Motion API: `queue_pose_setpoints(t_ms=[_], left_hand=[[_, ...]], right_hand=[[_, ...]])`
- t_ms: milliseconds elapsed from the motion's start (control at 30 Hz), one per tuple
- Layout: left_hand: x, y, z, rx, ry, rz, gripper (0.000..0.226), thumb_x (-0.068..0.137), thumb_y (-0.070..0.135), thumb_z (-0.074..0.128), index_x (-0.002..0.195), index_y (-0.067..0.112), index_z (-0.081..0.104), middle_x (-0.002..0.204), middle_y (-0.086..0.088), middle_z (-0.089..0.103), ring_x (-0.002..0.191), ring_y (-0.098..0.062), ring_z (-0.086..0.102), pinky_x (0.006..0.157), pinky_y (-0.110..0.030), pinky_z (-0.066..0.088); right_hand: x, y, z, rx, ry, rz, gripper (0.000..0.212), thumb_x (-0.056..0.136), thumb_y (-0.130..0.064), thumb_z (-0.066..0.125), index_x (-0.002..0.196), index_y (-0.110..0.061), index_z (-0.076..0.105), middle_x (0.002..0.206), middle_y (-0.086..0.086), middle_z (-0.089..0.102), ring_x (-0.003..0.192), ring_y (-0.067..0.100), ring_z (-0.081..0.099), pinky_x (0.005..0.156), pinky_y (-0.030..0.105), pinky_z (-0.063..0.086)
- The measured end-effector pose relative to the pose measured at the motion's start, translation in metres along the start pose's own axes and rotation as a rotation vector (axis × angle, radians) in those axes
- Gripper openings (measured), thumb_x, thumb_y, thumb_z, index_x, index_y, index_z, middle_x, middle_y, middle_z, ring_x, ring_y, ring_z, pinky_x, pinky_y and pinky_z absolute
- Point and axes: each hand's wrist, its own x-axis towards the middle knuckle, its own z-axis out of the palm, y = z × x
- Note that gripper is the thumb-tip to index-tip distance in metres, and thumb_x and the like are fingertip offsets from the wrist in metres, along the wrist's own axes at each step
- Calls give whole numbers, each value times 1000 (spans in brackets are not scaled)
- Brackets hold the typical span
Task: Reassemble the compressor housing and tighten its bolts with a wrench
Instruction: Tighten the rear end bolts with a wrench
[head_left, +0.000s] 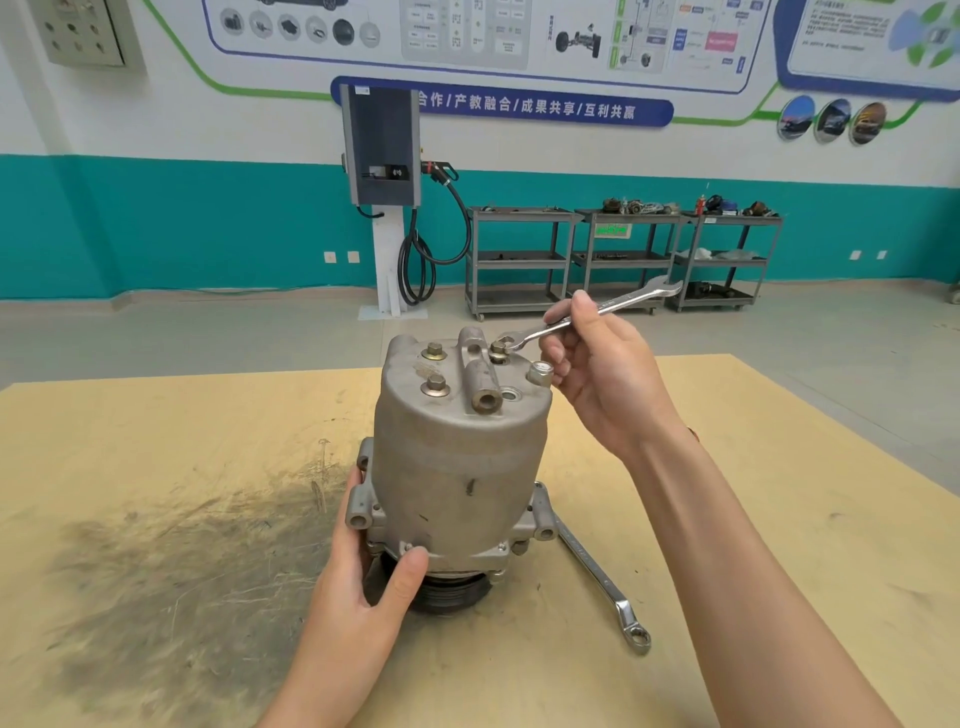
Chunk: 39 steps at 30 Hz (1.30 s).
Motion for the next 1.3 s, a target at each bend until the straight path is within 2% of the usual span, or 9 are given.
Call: queue_pose_setpoints(t_ms=[200,367,433,533,633,867,1033,1133,1300], left_hand=[[0,-1,1,7,19,29,99,68,76,62,150,50,13,142,45,34,135,13,35,112,-29,28],[0,-4,0,0,19,17,100,63,85,62,148,58,14,145,36,39,136,8,38,113,-32,30],[1,-5,-1,-1,22,10,98,63,85,62,146,61,15,145,33,42,135,6,40,113,-34,30],[1,-6,-1,4,25,19,96,63,85,62,144,63,15,143,40,39,134,11,38,112,-32,29],[1,-7,-1,-2,23,13,99,62,85,63,145,62,14,143,39,39,135,10,38,113,-33,29],[1,-5,-1,9,22,24,101,63,86,61,146,59,11,139,47,36,132,16,36,109,-27,29],[1,-4,0,14,29,30,104,63,85,60,149,53,11,138,48,36,132,17,36,108,-24,28],[1,-4,0,16,29,27,102,63,85,60,147,56,10,139,47,36,133,16,36,108,-25,29],[1,-4,0,21,32,39,100,66,80,60,149,52,10,137,50,35,131,19,35,106,-22,29]], right_hand=[[-7,-5,8,-432,10,-398,25,103,-19,38,83,-14,51,59,-8,49,57,12,44,57,22,37],[-15,-11,20,-697,51,-557,18,98,-20,50,80,-22,50,57,-5,50,52,19,47,53,33,39],[-17,-12,24,-776,57,-623,18,96,-21,53,80,-26,48,57,-10,49,50,16,48,51,31,41],[-17,-11,26,-808,62,-671,13,96,-22,53,83,-20,51,58,-13,49,50,12,50,50,27,42],[-14,-10,22,-666,84,-563,24,101,-22,41,83,-12,52,58,0,51,52,13,47,52,26,38],[-3,-7,11,-17,99,-1,40,106,-30,30,83,-9,56,53,-1,53,50,10,44,48,19,39],[-1,-2,10,68,83,112,37,105,-30,34,85,-9,57,53,-2,52,51,10,42,48,19,41],[-2,3,12,-53,102,-28,35,104,-28,37,83,-10,58,56,-3,52,54,9,43,54,21,38],[-11,4,17,-572,113,-570,24,97,-25,51,78,-9,54,59,-6,46,53,12,41,52,23,34]])
